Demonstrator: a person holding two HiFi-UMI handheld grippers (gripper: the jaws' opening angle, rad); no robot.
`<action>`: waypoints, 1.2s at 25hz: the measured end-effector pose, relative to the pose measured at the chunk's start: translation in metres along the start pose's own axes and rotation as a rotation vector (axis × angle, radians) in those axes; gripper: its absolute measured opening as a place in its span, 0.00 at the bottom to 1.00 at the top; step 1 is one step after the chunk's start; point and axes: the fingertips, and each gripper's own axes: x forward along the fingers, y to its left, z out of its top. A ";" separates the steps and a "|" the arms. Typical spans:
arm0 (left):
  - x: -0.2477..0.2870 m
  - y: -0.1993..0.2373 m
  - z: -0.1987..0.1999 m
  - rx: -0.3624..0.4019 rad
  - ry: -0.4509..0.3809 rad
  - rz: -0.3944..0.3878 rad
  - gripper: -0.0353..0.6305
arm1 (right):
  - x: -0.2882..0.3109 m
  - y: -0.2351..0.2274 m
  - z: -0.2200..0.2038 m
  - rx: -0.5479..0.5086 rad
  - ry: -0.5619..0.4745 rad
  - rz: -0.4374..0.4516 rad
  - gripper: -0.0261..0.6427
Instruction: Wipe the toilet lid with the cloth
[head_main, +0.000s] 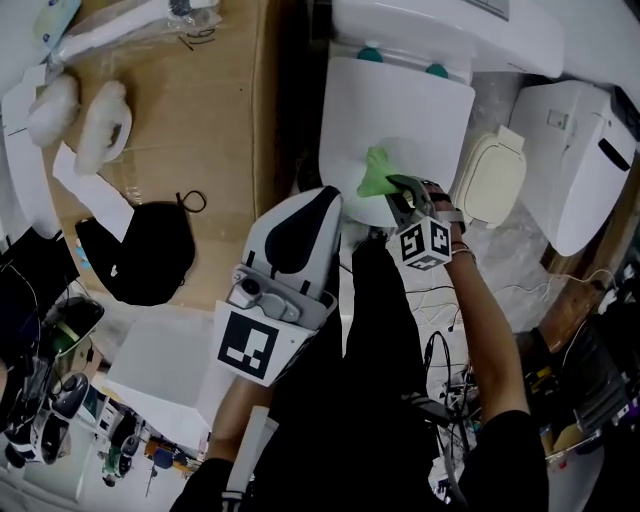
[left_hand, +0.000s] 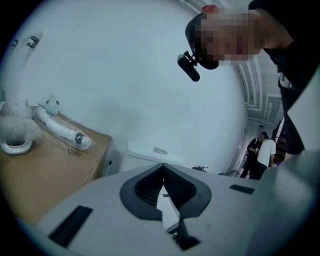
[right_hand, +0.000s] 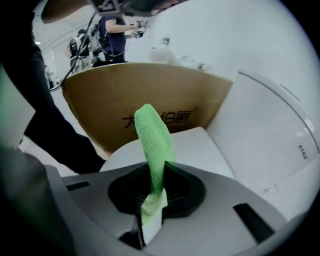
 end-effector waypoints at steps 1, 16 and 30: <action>0.002 0.000 0.001 0.002 0.001 -0.003 0.06 | -0.002 -0.023 0.002 0.030 -0.019 -0.050 0.11; 0.033 0.011 0.005 0.003 0.041 -0.061 0.06 | 0.056 -0.217 -0.024 0.164 0.115 -0.337 0.11; 0.029 0.012 0.003 0.012 0.051 -0.058 0.06 | 0.095 -0.148 -0.064 -0.010 0.329 -0.170 0.11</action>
